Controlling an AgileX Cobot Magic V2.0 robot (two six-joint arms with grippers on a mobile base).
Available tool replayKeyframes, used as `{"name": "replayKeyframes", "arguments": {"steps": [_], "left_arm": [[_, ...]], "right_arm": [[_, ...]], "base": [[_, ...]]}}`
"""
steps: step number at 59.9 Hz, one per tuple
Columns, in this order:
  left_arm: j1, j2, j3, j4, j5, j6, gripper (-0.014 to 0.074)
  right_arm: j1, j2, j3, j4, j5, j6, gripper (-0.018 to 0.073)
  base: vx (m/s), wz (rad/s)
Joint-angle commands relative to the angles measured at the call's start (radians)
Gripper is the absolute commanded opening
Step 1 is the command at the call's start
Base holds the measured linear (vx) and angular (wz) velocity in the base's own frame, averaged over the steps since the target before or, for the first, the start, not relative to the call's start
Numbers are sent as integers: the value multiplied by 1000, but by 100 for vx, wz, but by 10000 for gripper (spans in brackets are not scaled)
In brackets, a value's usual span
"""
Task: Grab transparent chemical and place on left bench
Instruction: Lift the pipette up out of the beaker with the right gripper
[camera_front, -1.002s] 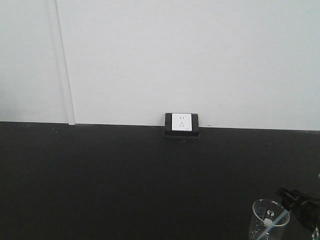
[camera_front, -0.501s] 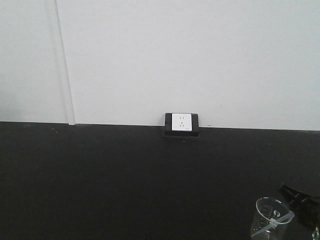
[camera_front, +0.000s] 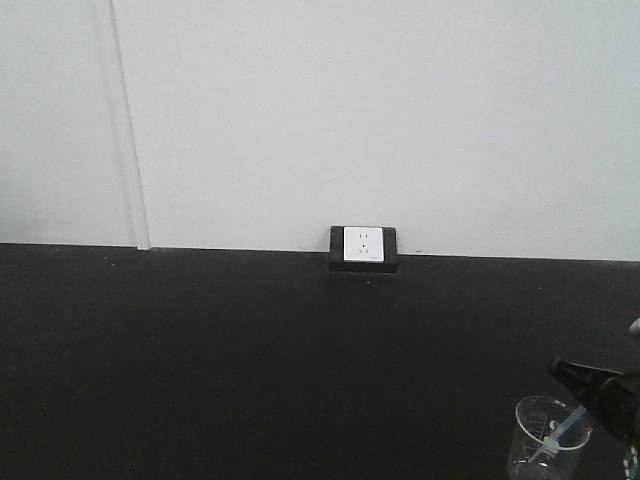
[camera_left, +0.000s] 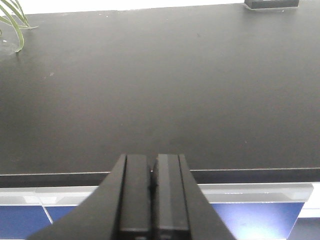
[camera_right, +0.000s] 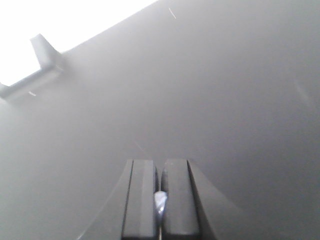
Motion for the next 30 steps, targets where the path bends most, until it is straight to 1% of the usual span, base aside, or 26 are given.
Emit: {"name": "replayKeyframes", "arguments": {"steps": [1, 11, 19, 24, 30], "left_arm": [[-2, -19, 16, -1, -78, -8, -3], [-2, -19, 16, -1, -78, -8, -3], [-2, -19, 16, -1, -78, -8, -3], [-2, -19, 16, -1, -78, -8, -3], [-2, -19, 16, -1, -78, -8, -3]], "right_arm": [[-2, -67, -29, -69, -93, -6, -6], [-2, -153, -29, -201, -79, -45, -4], [-2, -265, -29, -340, -21, -56, -4], [-2, -369, -29, -429, 64, -58, -4], [-2, -489, -28, -513, 212, -57, -4]], "base": [[0, 0], [0, 0], [0, 0], [0, 0], [0, 0]]}}
